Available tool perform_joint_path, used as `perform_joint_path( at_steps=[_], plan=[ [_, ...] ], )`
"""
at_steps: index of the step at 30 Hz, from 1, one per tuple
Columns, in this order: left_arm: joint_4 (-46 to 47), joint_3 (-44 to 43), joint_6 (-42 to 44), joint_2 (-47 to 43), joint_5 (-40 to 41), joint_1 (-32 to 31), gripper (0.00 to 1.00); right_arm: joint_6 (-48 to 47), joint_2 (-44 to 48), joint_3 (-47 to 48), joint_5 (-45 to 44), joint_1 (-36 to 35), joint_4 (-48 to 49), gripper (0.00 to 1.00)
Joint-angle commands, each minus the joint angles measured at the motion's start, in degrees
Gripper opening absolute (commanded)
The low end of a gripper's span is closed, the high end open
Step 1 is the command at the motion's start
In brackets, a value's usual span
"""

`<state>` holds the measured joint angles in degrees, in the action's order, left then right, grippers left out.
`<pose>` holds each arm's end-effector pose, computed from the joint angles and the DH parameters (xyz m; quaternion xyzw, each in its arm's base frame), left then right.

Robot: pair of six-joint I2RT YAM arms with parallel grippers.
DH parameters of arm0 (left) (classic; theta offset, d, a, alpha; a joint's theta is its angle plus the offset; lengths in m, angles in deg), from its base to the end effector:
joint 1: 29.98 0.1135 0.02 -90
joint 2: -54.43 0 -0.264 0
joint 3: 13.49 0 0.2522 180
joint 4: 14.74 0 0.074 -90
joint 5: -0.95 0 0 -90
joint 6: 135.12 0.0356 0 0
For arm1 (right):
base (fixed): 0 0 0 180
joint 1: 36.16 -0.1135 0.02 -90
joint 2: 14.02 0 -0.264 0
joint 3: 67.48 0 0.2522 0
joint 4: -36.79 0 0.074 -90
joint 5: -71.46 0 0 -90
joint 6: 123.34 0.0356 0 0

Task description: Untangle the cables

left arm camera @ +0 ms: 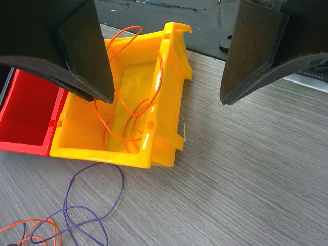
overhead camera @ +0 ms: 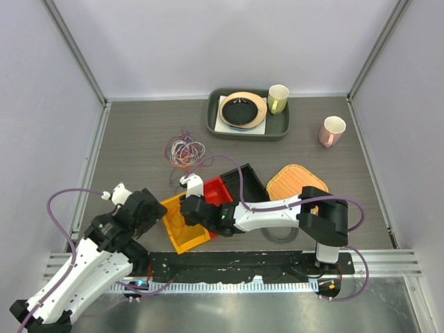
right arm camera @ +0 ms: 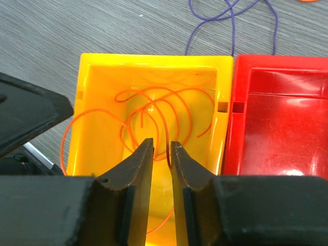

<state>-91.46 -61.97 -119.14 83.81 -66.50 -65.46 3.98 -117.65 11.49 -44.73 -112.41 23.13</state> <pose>0.0776 -0.0385 0.2353 -0.3623 0.8711 -0.1149 0.3112 0.1090 0.3795 0.1991 -0.1990 0.8594 0.2435 0.4031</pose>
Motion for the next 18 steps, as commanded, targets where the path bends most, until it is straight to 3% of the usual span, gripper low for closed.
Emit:
perform_joint_path(
  at_steps=[1,12,18],
  plan=[
    [0.03,-2.02,-0.34,0.06,1.71,0.33,0.89,-0.23,1.15,2.90,-3.51,-1.18,1.75,0.29],
    [-0.76,-3.86,0.98,-0.03,2.77,0.33,1.00,-3.66,7.65,3.96,-5.97,-2.06,0.34,0.45],
    [0.73,-4.57,2.82,0.05,2.59,0.33,1.00,-4.54,12.13,2.56,-8.25,-2.06,-2.12,0.63]
  ],
)
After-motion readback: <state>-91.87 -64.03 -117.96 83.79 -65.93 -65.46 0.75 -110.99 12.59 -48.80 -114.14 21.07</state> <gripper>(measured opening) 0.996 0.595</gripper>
